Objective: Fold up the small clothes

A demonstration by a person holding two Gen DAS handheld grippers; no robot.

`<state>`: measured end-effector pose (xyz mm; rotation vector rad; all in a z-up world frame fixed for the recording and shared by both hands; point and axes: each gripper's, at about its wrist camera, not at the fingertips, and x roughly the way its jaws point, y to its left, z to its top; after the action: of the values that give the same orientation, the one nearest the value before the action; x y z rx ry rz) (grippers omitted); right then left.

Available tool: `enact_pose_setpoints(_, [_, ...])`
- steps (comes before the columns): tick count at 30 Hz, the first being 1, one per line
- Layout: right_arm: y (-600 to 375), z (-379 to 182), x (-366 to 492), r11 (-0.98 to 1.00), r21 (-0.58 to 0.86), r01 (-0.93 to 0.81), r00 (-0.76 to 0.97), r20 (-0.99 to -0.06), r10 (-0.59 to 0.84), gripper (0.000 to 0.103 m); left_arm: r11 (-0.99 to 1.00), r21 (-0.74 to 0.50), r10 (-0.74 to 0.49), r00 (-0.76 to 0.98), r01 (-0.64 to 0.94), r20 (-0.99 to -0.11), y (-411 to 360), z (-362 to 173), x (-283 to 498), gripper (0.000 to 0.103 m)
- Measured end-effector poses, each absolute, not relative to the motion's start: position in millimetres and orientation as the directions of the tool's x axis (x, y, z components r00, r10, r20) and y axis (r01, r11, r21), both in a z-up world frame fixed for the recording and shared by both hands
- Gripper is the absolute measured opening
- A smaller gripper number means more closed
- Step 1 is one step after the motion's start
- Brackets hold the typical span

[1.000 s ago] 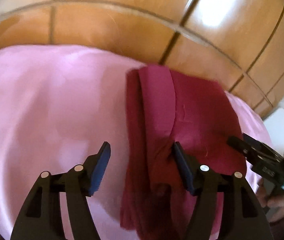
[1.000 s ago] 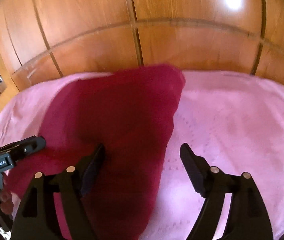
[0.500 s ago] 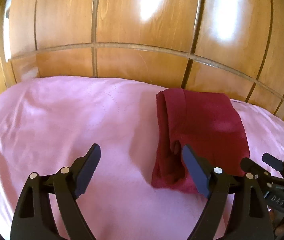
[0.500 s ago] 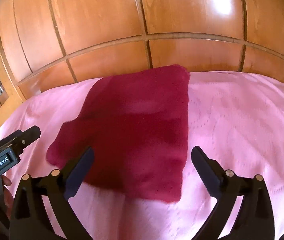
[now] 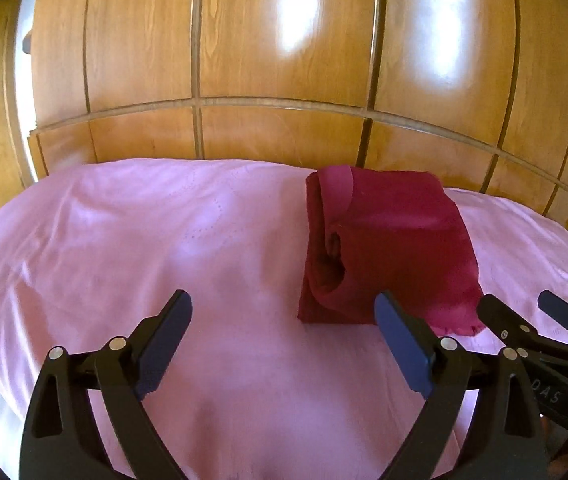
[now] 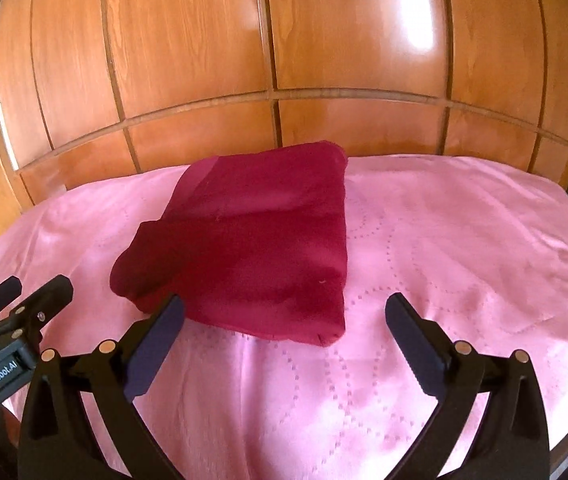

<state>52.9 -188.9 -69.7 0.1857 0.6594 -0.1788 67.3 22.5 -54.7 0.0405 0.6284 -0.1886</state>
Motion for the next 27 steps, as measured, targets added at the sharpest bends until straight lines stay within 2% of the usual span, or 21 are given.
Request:
enact_pose_setpoints(3, [-186, -67, 45, 0.967, 0.101, 0.232, 0.785, -0.607, -0.125, 0.100, 0.981, -0.015, -0.164, 0.795, 0.191, -0.584, 22, -54, 62, 0.093])
enact_pose_setpoints(7, [-187, -65, 39, 0.964, 0.104, 0.245, 0.787, -0.601, -0.136, 0.100, 0.982, 0.001, -0.154, 0.807, 0.188, -0.571, 18, -53, 55, 0.099])
enact_pose_setpoints(27, [-192, -52, 19, 0.953, 0.139, 0.268, 0.801, -0.582, -0.140, 0.100, 0.985, 0.045, -0.118, 0.831, 0.169, -0.544, 19, -42, 33, 0.099])
